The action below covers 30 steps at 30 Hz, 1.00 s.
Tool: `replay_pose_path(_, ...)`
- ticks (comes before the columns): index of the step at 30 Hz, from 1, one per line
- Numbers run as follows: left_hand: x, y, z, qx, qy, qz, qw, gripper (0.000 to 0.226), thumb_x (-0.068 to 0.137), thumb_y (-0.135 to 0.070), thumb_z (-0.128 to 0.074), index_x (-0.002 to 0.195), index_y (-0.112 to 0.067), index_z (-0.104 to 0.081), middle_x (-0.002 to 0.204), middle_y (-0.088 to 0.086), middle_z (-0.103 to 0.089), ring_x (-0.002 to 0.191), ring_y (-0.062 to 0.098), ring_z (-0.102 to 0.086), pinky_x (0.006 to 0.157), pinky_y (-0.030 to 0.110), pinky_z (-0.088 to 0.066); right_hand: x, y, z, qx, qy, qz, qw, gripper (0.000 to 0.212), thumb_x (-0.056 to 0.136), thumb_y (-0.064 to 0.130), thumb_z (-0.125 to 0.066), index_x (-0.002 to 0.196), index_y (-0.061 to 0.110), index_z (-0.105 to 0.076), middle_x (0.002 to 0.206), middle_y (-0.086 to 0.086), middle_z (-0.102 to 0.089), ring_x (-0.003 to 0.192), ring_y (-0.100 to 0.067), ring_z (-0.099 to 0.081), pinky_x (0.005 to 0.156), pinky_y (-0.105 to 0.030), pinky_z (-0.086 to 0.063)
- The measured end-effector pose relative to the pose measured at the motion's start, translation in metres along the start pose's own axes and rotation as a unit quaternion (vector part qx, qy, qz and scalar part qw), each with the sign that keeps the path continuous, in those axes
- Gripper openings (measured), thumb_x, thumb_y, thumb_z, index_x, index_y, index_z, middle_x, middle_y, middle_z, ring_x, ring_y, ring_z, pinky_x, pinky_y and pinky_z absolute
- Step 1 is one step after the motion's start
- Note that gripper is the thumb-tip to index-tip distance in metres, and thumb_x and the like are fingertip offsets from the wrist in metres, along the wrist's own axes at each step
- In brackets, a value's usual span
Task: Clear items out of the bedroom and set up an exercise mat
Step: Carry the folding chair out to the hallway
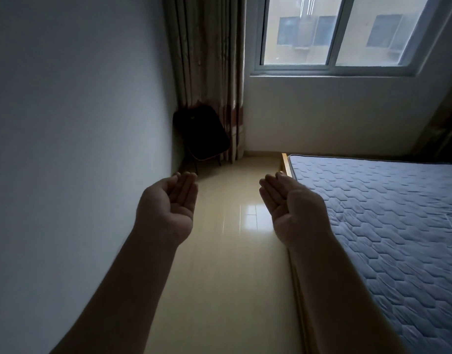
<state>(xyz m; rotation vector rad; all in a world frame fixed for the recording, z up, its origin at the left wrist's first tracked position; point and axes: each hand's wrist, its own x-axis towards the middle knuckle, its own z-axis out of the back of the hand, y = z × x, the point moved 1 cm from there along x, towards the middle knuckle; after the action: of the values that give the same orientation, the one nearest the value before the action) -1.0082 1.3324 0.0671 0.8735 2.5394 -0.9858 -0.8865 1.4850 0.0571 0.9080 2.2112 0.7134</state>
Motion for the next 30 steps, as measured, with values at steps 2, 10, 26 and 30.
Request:
replay_pose_path(2,0.04,-0.003,-0.02,-0.011,-0.005,-0.003,1.0,0.016,0.098,-0.007,-0.051,0.097,-0.003,-0.067,0.099,0.014,-0.075,0.095,0.024,-0.074,0.086,0.038,-0.059,0.047,0.01,-0.017,-0.003,-0.004,-0.003,1.0,0.011,0.097,0.005,-0.06,0.104,0.0,-0.067,0.095,-0.017,-0.074,0.1,-0.03,-0.072,0.087,-0.037,-0.059)
replay_pose_path(10,0.253,-0.006,-0.088,-0.052,-0.022,0.013,0.998,0.018,0.098,-0.007,-0.049,0.093,-0.002,-0.065,0.084,0.015,-0.075,0.085,0.023,-0.074,0.083,0.037,-0.06,0.256,0.019,-0.086,-0.025,0.001,0.007,1.0,0.018,0.097,0.006,-0.06,0.113,-0.002,-0.065,0.105,-0.019,-0.073,0.104,-0.031,-0.071,0.094,-0.041,-0.057)
replay_pose_path(26,0.643,0.009,-0.368,-0.004,0.018,0.07,0.997,0.018,0.097,-0.005,-0.048,0.092,-0.004,-0.064,0.097,0.011,-0.072,0.097,0.021,-0.072,0.091,0.035,-0.057,0.663,0.102,-0.212,0.018,-0.024,0.039,0.999,0.034,0.103,0.01,-0.049,0.133,-0.005,-0.053,0.125,-0.024,-0.064,0.113,-0.033,-0.065,0.093,-0.037,-0.056)
replay_pose_path(30,0.738,0.031,-0.416,-0.003,-0.002,0.061,0.998,0.017,0.096,-0.002,-0.047,0.094,-0.003,-0.063,0.09,0.012,-0.073,0.089,0.022,-0.073,0.086,0.034,-0.058,0.775,0.121,-0.227,0.024,-0.014,0.023,0.999,0.035,0.104,0.007,-0.045,0.136,-0.007,-0.05,0.129,-0.025,-0.061,0.119,-0.035,-0.062,0.102,-0.041,-0.05)
